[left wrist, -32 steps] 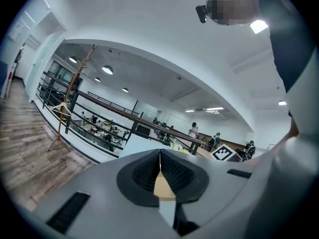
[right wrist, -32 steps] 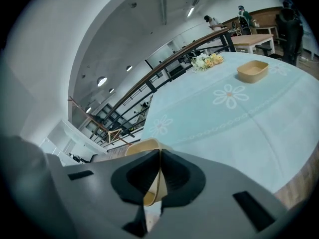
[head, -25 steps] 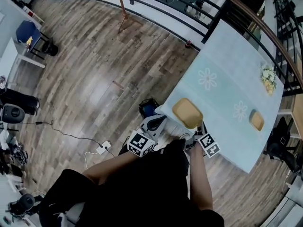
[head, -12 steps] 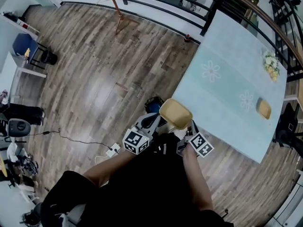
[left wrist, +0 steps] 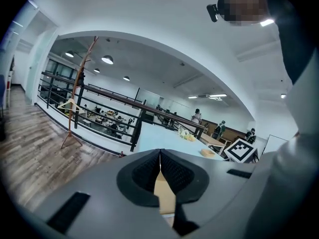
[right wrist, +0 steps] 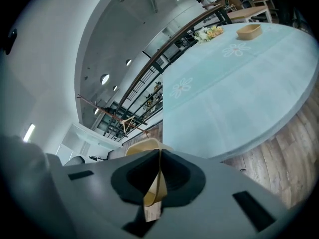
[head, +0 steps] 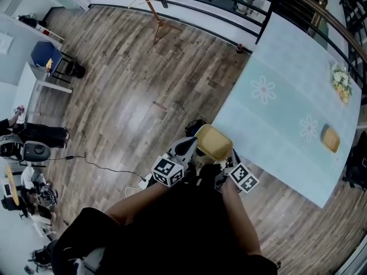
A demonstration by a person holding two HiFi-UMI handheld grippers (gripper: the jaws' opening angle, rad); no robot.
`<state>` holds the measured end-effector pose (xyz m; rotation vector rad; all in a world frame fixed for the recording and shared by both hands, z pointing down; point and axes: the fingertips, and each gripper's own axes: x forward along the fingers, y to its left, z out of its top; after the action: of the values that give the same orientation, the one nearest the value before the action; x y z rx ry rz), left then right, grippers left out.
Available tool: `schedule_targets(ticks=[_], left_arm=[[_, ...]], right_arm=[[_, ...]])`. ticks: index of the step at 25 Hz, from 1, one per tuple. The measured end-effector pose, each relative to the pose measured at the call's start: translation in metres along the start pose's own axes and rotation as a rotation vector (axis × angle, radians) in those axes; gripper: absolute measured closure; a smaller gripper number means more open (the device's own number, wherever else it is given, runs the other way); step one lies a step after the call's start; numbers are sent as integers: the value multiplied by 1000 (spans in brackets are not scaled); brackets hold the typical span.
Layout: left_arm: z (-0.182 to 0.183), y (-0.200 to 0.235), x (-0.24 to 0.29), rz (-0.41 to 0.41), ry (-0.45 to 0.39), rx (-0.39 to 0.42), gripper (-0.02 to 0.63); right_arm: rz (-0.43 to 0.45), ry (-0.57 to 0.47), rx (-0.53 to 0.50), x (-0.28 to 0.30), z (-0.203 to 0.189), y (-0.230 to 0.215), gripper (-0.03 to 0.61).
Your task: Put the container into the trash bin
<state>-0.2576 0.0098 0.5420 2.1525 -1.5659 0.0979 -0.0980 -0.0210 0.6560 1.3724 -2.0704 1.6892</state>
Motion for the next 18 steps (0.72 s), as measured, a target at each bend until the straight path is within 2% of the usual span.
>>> schedule_targets(ticks=[4, 9, 15, 18], left_arm=[[-6, 13, 4, -10, 23, 7, 598], [-8, 46, 1, -113, 58, 35, 598], [-3, 75, -8, -340, 114, 33, 598], [4, 98, -14, -403, 130, 38, 598]], right_arm=[[-33, 9, 58, 2, -20, -5, 538], [-117, -73, 182, 4, -54, -5, 538], [-248, -205, 287, 5, -102, 12, 538], [-295, -259, 336, 14, -120, 15, 538]])
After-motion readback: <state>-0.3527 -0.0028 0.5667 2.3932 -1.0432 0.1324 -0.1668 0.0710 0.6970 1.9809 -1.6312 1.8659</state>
